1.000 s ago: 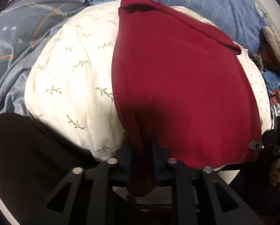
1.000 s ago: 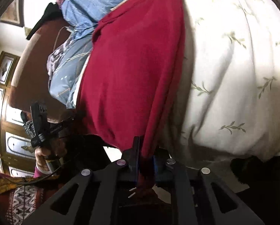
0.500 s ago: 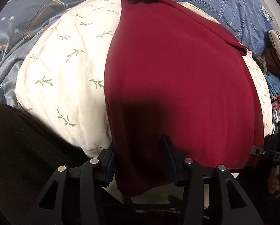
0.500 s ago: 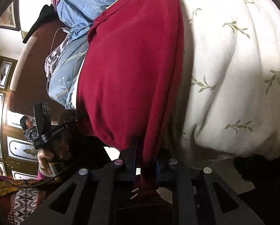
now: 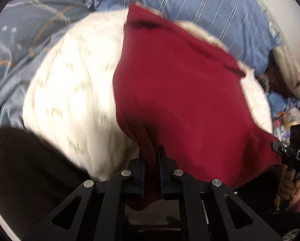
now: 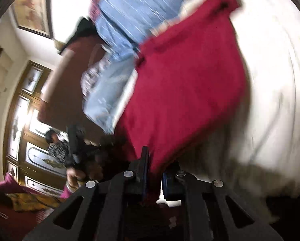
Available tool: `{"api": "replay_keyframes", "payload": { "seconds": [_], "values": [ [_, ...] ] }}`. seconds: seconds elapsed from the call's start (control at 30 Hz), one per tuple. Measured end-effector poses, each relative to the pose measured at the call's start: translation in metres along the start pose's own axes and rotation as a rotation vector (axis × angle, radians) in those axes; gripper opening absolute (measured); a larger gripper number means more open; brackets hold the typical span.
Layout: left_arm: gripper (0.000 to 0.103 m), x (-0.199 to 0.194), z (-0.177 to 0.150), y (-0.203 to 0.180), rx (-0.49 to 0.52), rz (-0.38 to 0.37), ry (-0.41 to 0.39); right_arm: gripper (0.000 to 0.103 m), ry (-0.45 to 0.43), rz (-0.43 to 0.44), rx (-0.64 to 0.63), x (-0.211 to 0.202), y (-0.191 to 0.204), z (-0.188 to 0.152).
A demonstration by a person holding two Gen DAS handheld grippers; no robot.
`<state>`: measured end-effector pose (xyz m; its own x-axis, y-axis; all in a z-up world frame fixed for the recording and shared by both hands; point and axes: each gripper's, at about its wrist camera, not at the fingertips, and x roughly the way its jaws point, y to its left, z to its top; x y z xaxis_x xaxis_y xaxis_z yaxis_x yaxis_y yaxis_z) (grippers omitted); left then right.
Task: Fold small clothes
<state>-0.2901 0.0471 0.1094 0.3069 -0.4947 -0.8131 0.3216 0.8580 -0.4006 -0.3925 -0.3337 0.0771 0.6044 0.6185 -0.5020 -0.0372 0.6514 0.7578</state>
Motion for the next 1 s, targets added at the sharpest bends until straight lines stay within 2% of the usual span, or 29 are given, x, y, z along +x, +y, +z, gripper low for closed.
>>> {"api": "replay_keyframes", "payload": {
  "seconds": [0.07, 0.27, 0.4, 0.63, 0.8, 0.93, 1.0],
  "values": [
    [0.009, -0.010, 0.014, -0.002, 0.004, -0.028, -0.046, 0.009, -0.048, 0.017, -0.020, -0.004, 0.006, 0.020],
    [0.008, -0.032, 0.072, -0.014, 0.032, -0.066, -0.196, 0.009, -0.160, -0.014, -0.090, -0.002, 0.019, 0.084],
    [0.007, -0.021, 0.113, -0.019, 0.030, -0.090, -0.256, 0.009, -0.200, -0.038, -0.087, 0.007, 0.016, 0.132],
    [0.007, 0.045, 0.186, -0.030, 0.032, -0.043, -0.262, 0.009, -0.231, -0.140, -0.104, 0.029, -0.009, 0.206],
    [0.007, 0.095, 0.233, -0.028, -0.004, 0.013, -0.238, 0.009, -0.232, -0.214, -0.021, 0.045, -0.055, 0.251],
    [0.008, 0.128, 0.263, -0.020, -0.041, -0.011, -0.208, 0.009, -0.243, -0.265, 0.048, 0.064, -0.094, 0.273],
    [0.016, 0.136, 0.272, -0.018, -0.031, -0.031, -0.201, 0.010, -0.243, -0.278, 0.090, 0.070, -0.109, 0.277]
  ]
}}
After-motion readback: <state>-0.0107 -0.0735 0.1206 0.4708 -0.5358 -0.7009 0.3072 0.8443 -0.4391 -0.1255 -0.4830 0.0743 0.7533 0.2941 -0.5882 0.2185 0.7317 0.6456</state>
